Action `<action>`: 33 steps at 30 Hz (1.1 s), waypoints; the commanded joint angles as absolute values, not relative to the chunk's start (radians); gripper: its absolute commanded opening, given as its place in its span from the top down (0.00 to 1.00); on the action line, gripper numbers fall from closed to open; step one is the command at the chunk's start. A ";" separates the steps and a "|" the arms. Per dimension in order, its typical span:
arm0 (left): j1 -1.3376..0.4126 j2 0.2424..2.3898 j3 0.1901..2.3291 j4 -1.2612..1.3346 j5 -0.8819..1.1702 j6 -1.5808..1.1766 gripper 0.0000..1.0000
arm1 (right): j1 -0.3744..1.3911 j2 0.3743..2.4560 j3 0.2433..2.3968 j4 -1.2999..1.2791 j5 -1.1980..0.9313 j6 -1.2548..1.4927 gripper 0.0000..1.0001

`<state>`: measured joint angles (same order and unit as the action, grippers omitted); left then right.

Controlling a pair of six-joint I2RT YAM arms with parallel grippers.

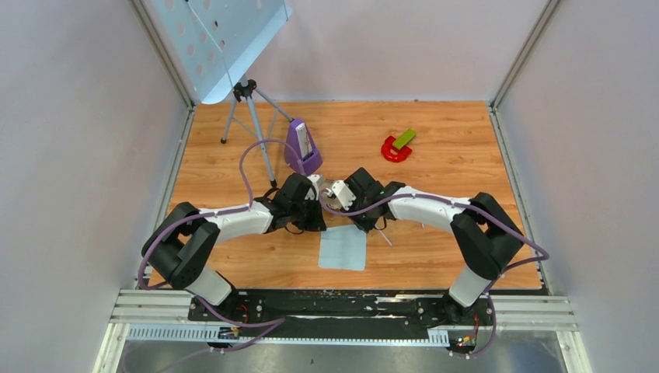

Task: Organize the sunglasses
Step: Fold the glasses cleaning cloth at the center of the board.

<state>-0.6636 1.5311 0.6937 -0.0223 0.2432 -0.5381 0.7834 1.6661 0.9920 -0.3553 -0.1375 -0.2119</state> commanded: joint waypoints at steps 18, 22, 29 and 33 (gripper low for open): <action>-0.661 1.472 0.690 0.021 0.295 -0.501 1.00 | 0.805 1.582 0.962 -0.417 -0.172 -0.270 1.00; -0.661 1.466 0.693 0.011 0.308 -0.485 1.00 | 0.812 1.567 0.957 -0.419 -0.179 -0.275 1.00; -0.661 1.474 0.703 -0.008 0.345 -0.481 1.00 | 0.844 1.553 0.945 -0.427 -0.162 -0.279 1.00; -0.661 1.457 0.700 -0.045 0.344 -0.464 1.00 | 0.855 1.541 0.943 -0.440 -0.165 -0.277 1.00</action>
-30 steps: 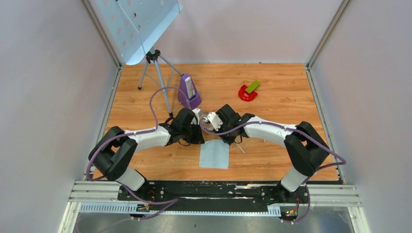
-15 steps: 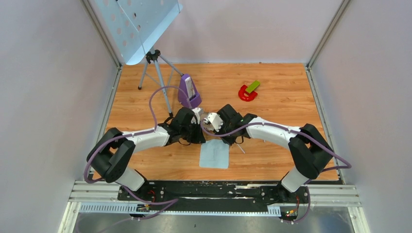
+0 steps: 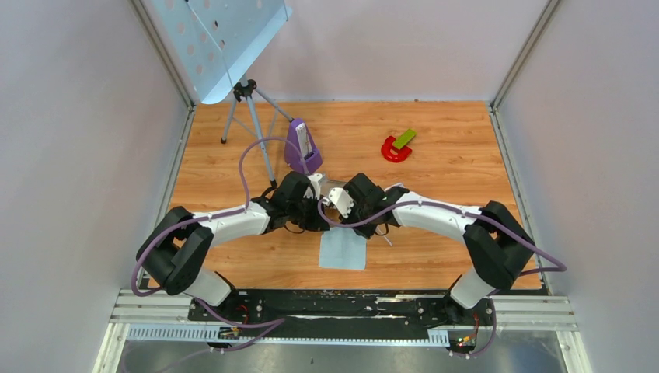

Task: Organize the sunglasses
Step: Fold the glasses cleaning cloth at the center of the board.

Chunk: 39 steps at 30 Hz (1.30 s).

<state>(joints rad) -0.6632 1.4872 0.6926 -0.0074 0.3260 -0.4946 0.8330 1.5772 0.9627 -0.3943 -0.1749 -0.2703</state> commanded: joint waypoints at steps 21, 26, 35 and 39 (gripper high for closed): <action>-0.661 1.456 0.730 -0.134 0.372 -0.419 1.00 | 0.888 1.491 0.904 -0.470 -0.271 -0.278 1.00; -0.662 1.444 0.736 -0.157 0.365 -0.407 1.00 | 0.912 1.514 0.920 -0.472 -0.276 -0.270 1.00; -0.661 1.419 0.729 -0.198 0.386 -0.397 1.00 | 0.916 1.490 0.917 -0.519 -0.275 -0.308 1.00; -0.661 1.416 0.730 -0.194 0.419 -0.404 1.00 | 0.915 1.492 0.907 -0.520 -0.289 -0.312 1.00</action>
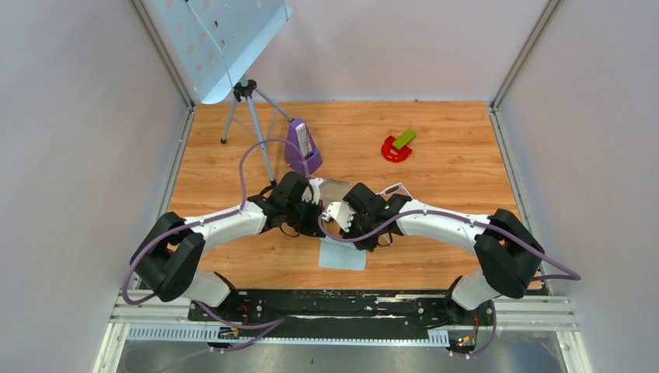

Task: Organize the sunglasses
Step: Fold the glasses cleaning cloth at the center of the board.

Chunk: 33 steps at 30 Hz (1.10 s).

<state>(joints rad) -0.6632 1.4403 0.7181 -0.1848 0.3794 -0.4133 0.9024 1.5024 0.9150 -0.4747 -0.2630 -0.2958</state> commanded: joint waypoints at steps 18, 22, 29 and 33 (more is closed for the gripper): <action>-0.662 1.433 0.711 -0.198 0.462 -0.413 1.00 | 0.931 1.494 0.902 -0.537 -0.339 -0.310 1.00; -0.663 1.423 0.695 -0.211 0.467 -0.414 1.00 | 0.933 1.495 0.887 -0.536 -0.353 -0.316 1.00; -0.668 1.425 0.670 -0.196 0.482 -0.436 1.00 | 0.936 1.501 0.868 -0.531 -0.361 -0.321 1.00; -0.672 1.426 0.663 -0.187 0.484 -0.442 1.00 | 0.936 1.499 0.861 -0.523 -0.370 -0.319 1.00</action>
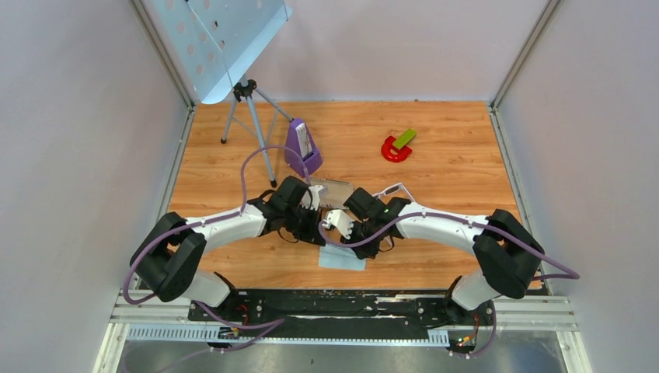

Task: Organize the sunglasses
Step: Fold the glasses cleaning cloth at the center of the board.

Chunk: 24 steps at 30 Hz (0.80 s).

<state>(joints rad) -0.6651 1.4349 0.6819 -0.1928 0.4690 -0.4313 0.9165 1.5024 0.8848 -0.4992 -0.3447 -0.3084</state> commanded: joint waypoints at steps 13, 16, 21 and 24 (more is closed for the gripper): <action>-0.689 1.424 0.650 -0.190 0.480 -0.443 1.00 | 0.935 1.498 0.853 -0.518 -0.390 -0.319 1.00; -0.689 1.415 0.644 -0.192 0.469 -0.444 1.00 | 0.939 1.508 0.860 -0.517 -0.394 -0.318 1.00; -0.689 1.402 0.635 -0.200 0.458 -0.444 1.00 | 0.946 1.523 0.866 -0.518 -0.409 -0.314 1.00; -0.689 1.398 0.633 -0.200 0.457 -0.445 1.00 | 0.951 1.525 0.868 -0.518 -0.409 -0.314 1.00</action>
<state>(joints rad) -0.6842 1.4269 0.6441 -0.1898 0.4667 -0.4458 0.9291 1.5063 0.8715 -0.4938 -0.3866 -0.3107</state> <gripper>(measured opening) 0.003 0.006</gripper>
